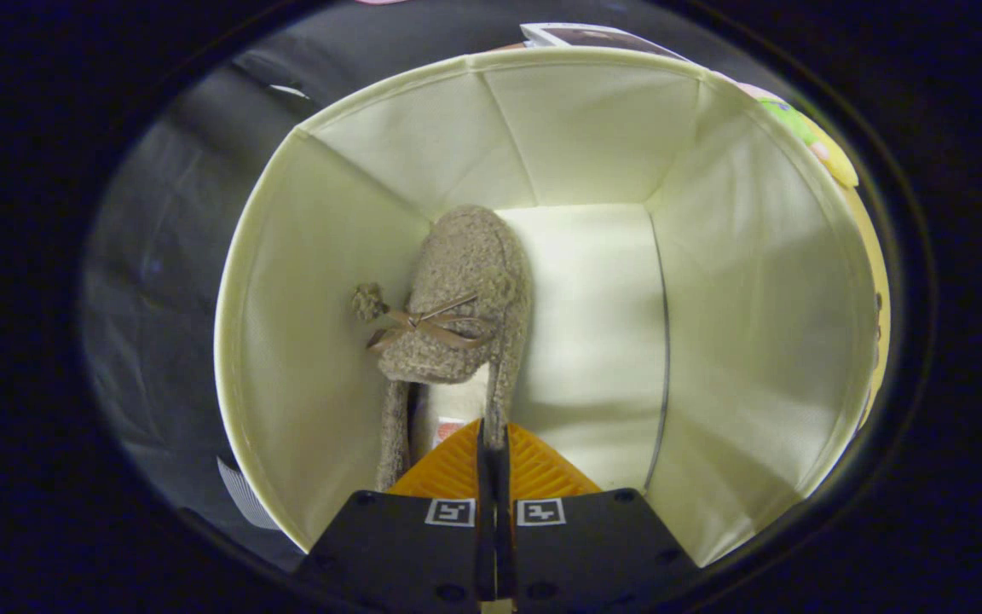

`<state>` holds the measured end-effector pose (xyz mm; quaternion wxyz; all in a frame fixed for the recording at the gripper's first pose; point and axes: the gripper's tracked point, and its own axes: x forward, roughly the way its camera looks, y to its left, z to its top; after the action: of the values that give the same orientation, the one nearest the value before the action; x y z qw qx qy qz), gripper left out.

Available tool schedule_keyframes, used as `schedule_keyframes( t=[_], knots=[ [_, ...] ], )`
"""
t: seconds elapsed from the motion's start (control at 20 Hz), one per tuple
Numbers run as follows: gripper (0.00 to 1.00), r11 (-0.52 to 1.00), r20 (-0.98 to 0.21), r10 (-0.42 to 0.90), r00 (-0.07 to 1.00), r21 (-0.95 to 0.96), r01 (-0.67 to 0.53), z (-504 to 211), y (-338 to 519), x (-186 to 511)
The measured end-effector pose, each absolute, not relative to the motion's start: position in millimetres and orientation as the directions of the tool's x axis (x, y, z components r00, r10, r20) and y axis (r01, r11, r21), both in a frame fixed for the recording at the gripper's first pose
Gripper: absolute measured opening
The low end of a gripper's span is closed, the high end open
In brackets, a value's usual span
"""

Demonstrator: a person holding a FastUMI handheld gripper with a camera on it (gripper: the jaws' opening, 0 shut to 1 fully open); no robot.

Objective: Open the storage box then place both shoes into the box .Put the left shoe in first, then the right shoe, with the right side of both shoes facing outward in a uniform manner.

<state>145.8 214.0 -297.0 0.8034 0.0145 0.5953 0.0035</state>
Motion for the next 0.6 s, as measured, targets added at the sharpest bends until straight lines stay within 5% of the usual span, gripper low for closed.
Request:
schedule_keyframes(
  t=[0.05, 0.35, 0.6],
  knots=[
    [0.06, 0.998, -0.952, 0.059, 0.301, 0.064, 0.008, -296, 220, 146],
    [1.0, 0.967, -0.903, 0.237, 0.358, 0.255, 0.004, -248, 244, 151],
    [1.0, 0.953, -0.851, 0.278, 0.445, 0.303, -0.016, -200, 231, 150]
  ],
)
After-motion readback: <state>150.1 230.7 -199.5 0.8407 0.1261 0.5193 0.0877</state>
